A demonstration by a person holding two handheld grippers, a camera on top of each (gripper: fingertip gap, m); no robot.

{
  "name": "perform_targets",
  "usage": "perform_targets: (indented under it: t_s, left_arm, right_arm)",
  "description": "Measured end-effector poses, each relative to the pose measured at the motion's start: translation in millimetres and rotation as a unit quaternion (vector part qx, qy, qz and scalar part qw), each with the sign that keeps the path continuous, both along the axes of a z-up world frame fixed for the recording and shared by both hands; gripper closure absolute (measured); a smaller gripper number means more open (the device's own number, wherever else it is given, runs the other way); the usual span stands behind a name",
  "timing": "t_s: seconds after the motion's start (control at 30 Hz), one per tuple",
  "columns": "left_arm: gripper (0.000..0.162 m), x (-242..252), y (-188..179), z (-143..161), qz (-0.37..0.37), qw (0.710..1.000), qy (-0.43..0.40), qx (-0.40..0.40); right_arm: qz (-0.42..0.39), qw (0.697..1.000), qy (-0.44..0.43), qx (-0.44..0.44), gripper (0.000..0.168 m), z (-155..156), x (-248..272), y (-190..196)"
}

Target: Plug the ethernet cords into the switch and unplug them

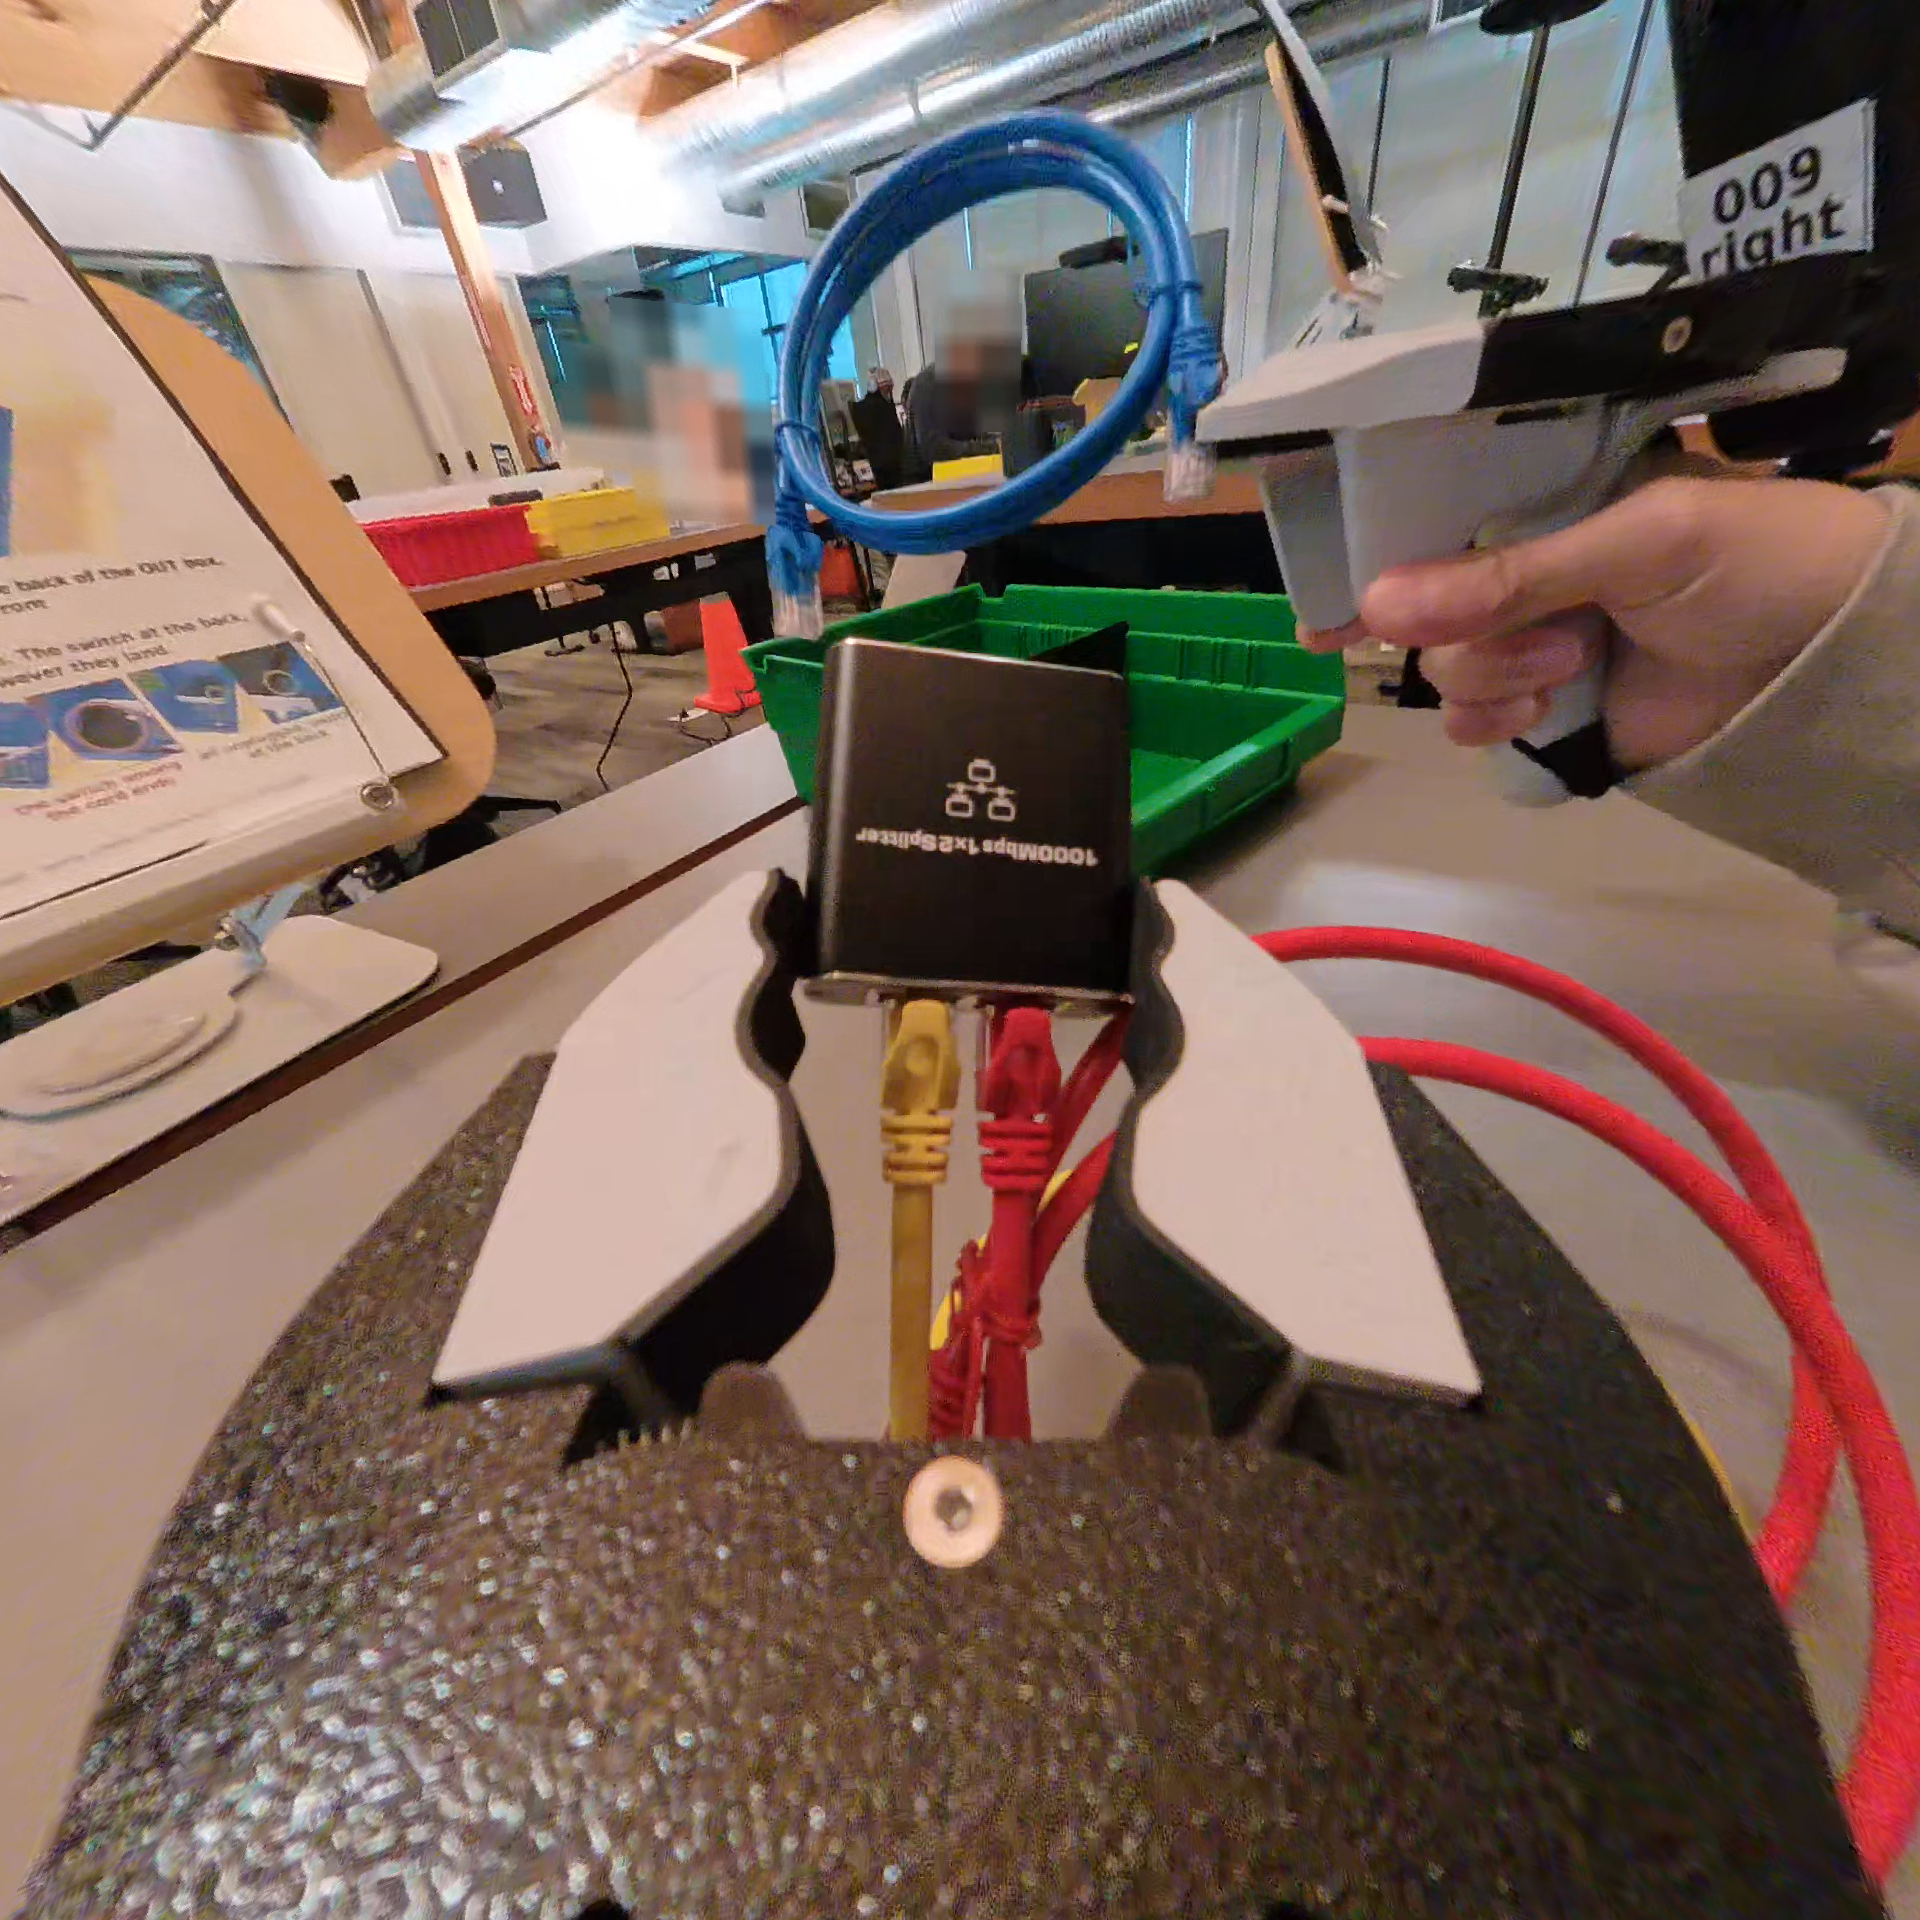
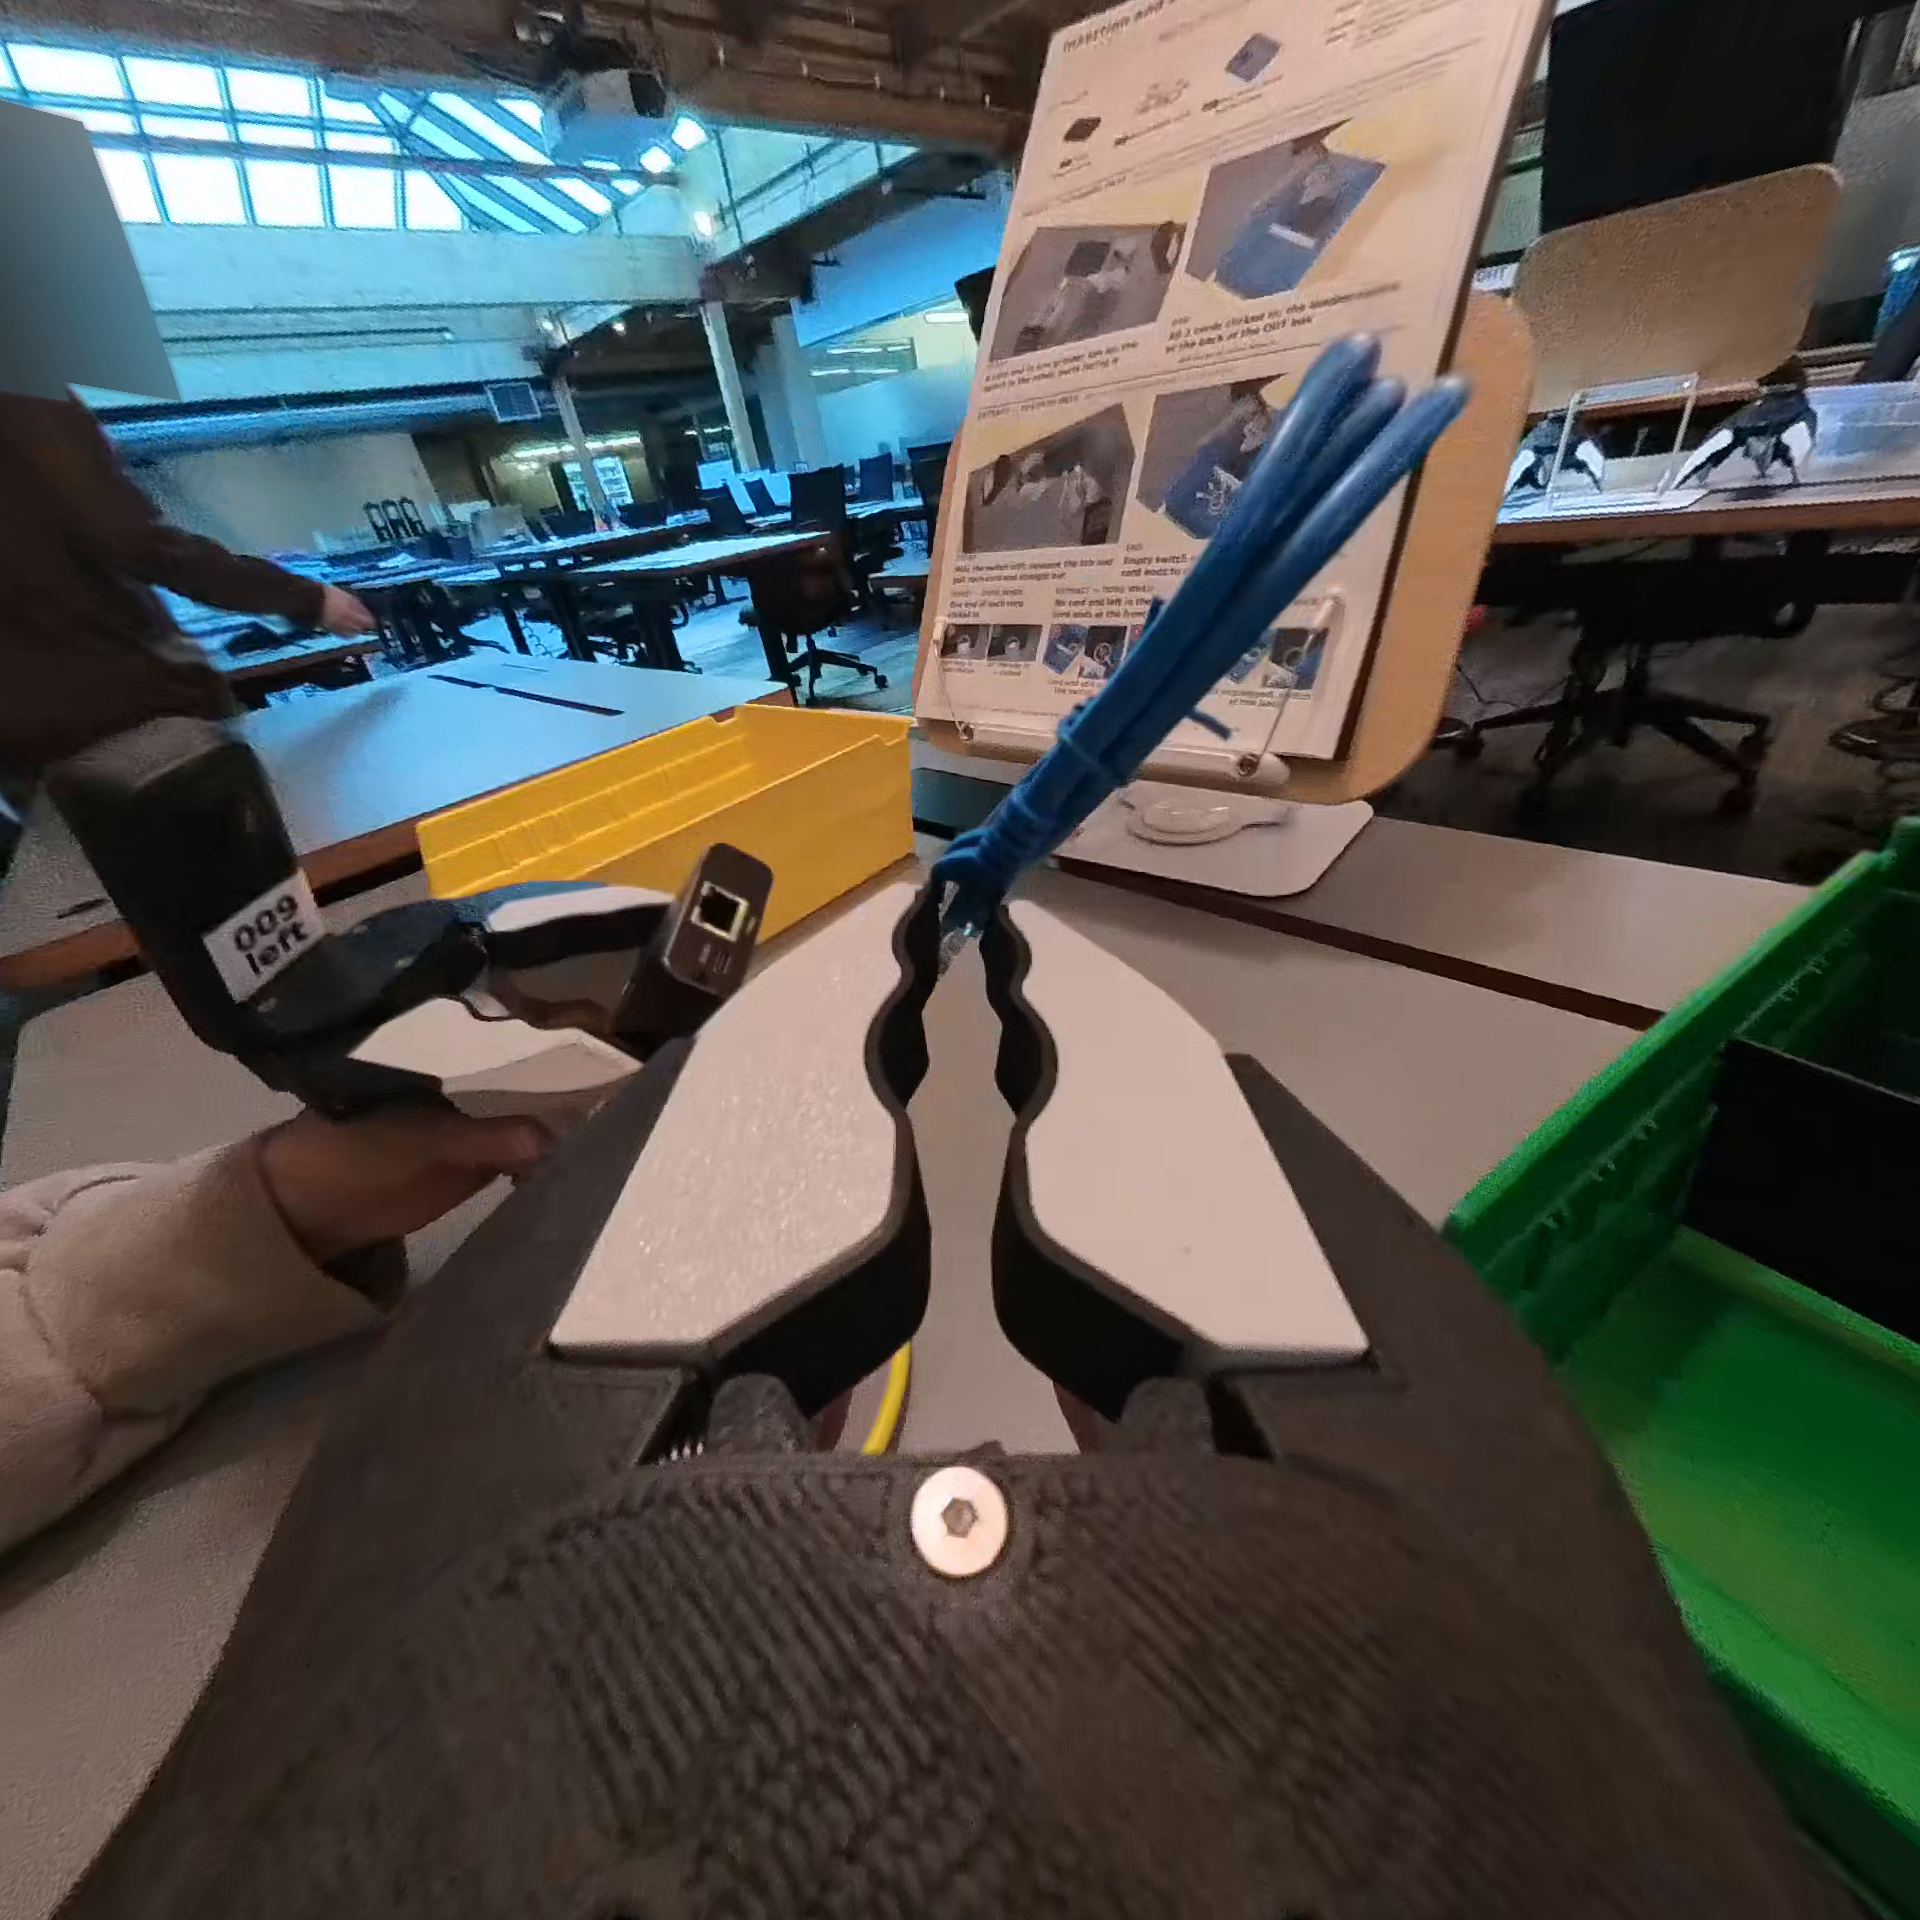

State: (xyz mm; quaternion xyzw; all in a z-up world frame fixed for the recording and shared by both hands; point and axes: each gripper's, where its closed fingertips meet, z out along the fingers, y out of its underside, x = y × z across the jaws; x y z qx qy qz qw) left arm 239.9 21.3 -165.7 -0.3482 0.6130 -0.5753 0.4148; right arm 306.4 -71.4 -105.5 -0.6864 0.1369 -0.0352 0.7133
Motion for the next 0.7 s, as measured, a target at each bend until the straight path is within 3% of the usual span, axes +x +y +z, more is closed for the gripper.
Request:
perform_targets:
  t_s: [0.17, 0.33, 0.53, 0.7]
  left_arm:
    - [0.102, 0, 13, -7, 0.004, 1.000, 0.017, -0.024]
    - [0.102, 1, 17, -8, 0.008, 0.999, 0.021, -0.026]
    - [0.102, 1, 18, -8, 0.008, 0.999, 0.025, -0.031]
    - [0.102, 1, 19, -8, 0.006, 0.999, 0.026, -0.035]
  right_arm:
    - [0.005, 0.999, 0.014, 0.048, 0.157, 25, 12, -8]
    - [-0.047, 0.997, 0.028, 0.052, 0.157, 46, 47, -58]
    - [-0.090, 0.972, 0.206, 0.067, 0.158, 8, 91, -123]
    - [-0.125, 0.941, 0.310, 0.044, 0.157, -52, 113, -134]
